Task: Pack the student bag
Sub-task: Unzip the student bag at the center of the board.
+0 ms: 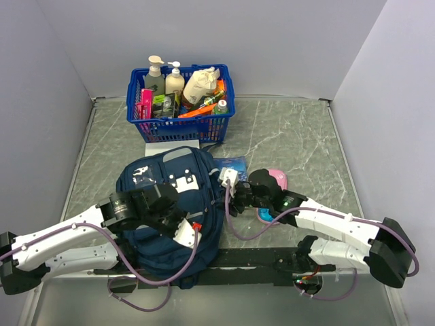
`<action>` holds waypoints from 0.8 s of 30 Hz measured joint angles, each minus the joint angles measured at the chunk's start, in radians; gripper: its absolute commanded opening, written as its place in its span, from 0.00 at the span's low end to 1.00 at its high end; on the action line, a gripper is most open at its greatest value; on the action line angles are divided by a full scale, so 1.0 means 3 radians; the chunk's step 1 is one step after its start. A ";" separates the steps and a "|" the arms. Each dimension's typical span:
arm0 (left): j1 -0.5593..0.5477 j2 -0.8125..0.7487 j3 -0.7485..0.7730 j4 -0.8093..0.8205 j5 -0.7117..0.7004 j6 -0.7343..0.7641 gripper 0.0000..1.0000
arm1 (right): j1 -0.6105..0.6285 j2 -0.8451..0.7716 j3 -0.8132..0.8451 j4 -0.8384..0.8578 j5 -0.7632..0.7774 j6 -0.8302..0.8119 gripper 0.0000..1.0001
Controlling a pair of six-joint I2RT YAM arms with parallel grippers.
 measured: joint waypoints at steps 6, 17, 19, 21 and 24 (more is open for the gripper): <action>0.0000 -0.0074 0.0000 0.0008 -0.0036 -0.0051 0.01 | 0.0055 0.0186 0.0136 -0.0013 0.0005 -0.0156 0.50; -0.0003 -0.0142 0.0015 0.0003 -0.0122 -0.0111 0.01 | 0.0155 0.0557 0.0454 -0.0237 0.0046 -0.0470 0.41; -0.0003 -0.0142 0.0032 0.0001 -0.0153 -0.0121 0.01 | 0.0164 0.0615 0.0507 -0.0281 0.0043 -0.0515 0.29; -0.0003 -0.0142 0.0047 0.0000 -0.0193 -0.0132 0.01 | 0.0169 0.0656 0.0519 -0.0299 0.0028 -0.0549 0.12; -0.0003 -0.0146 0.0050 0.0004 -0.0217 -0.0149 0.01 | 0.0181 0.0676 0.0519 -0.0332 0.0022 -0.0580 0.02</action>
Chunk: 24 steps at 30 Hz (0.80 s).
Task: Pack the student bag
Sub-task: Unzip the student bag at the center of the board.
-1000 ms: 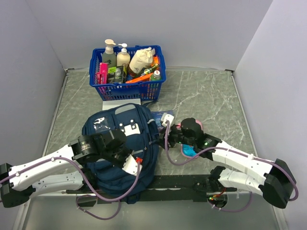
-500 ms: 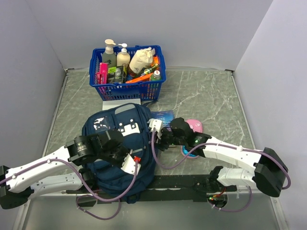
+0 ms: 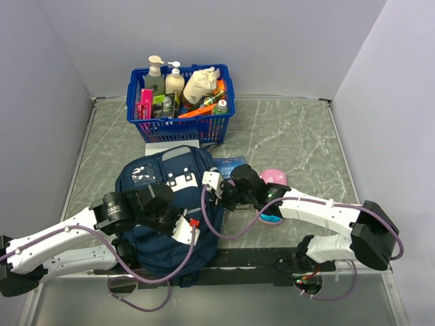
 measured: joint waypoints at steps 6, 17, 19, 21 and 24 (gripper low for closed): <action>0.0000 -0.0058 -0.0003 0.0056 -0.0084 -0.0088 0.01 | 0.0023 -0.0067 -0.0009 -0.0014 0.0107 0.0037 0.00; 0.0010 -0.0066 -0.0264 0.0674 -0.0256 -0.0627 0.01 | 0.0181 -0.0874 -0.0416 -0.0029 0.0470 0.0476 0.00; 0.0067 -0.0025 -0.0284 0.0769 -0.0258 -0.0706 0.01 | 0.0231 -0.0977 -0.0446 -0.0074 0.0533 0.0567 0.00; 0.0131 0.0031 -0.0286 0.0860 -0.0262 -0.0795 0.01 | 0.0314 -0.1087 -0.0469 -0.0144 0.0629 0.0675 0.00; 0.0198 0.0197 -0.0233 0.0926 -0.0262 -0.0965 0.01 | 0.0465 -0.1202 -0.0484 -0.0211 0.0769 0.0825 0.00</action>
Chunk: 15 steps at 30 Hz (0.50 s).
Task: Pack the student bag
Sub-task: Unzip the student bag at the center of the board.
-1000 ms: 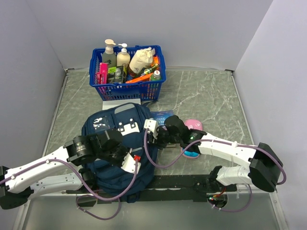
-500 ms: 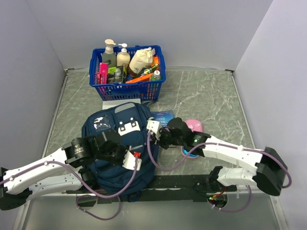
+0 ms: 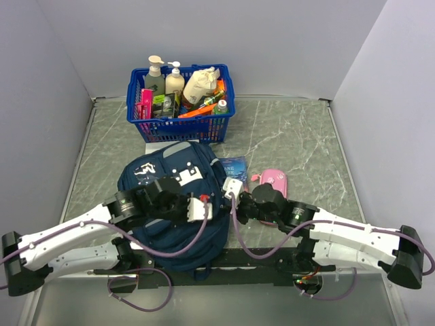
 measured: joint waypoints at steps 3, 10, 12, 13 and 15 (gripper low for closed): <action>0.0013 0.0228 0.0079 0.0067 -0.0020 -0.0155 0.01 | 0.0193 -0.0109 -0.0051 -0.0076 0.0198 0.0148 0.00; 0.0122 0.0779 0.0505 -0.0099 0.0036 -0.0309 0.01 | 0.0643 -0.0175 -0.0061 -0.0131 0.0935 0.0738 0.00; 0.0206 0.0926 0.0666 -0.0191 0.0083 -0.0407 0.01 | 0.0759 -0.0172 -0.0055 -0.0078 0.1218 0.0853 0.00; 0.0272 0.1013 0.0753 -0.0233 0.0177 -0.0441 0.01 | 0.0842 -0.0160 -0.0048 -0.0072 0.1399 0.0944 0.00; 0.0392 0.1104 0.0877 -0.0261 0.0256 -0.0633 0.01 | 0.0968 -0.0132 -0.0048 -0.0043 0.1652 0.0904 0.00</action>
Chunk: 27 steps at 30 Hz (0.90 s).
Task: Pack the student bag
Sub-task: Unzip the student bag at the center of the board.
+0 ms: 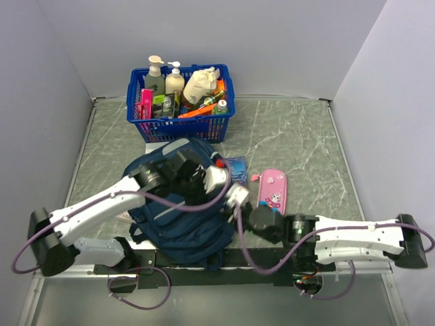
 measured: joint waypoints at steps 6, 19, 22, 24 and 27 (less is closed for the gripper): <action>0.0207 0.0345 0.0264 0.0023 0.0248 -0.0612 0.01 | 0.0421 0.0058 -0.0136 0.0397 0.0242 -0.0303 0.00; 0.0347 0.0712 0.0738 0.0028 0.0153 -0.1296 0.01 | 0.0568 0.0512 0.0153 0.0668 0.0167 -0.0646 0.00; 0.0426 0.0966 0.1164 -0.0104 0.0136 -0.1455 0.01 | 0.0594 0.0735 0.0395 0.0577 0.0079 -0.0673 0.00; 0.0484 0.1099 0.1390 -0.0184 0.0146 -0.1560 0.01 | 0.0594 0.0802 0.0493 0.0537 0.0043 -0.0697 0.00; 0.0529 0.1223 0.1623 -0.0355 0.0174 -0.1672 0.01 | 0.0580 0.0856 0.0599 0.0468 0.0023 -0.0758 0.00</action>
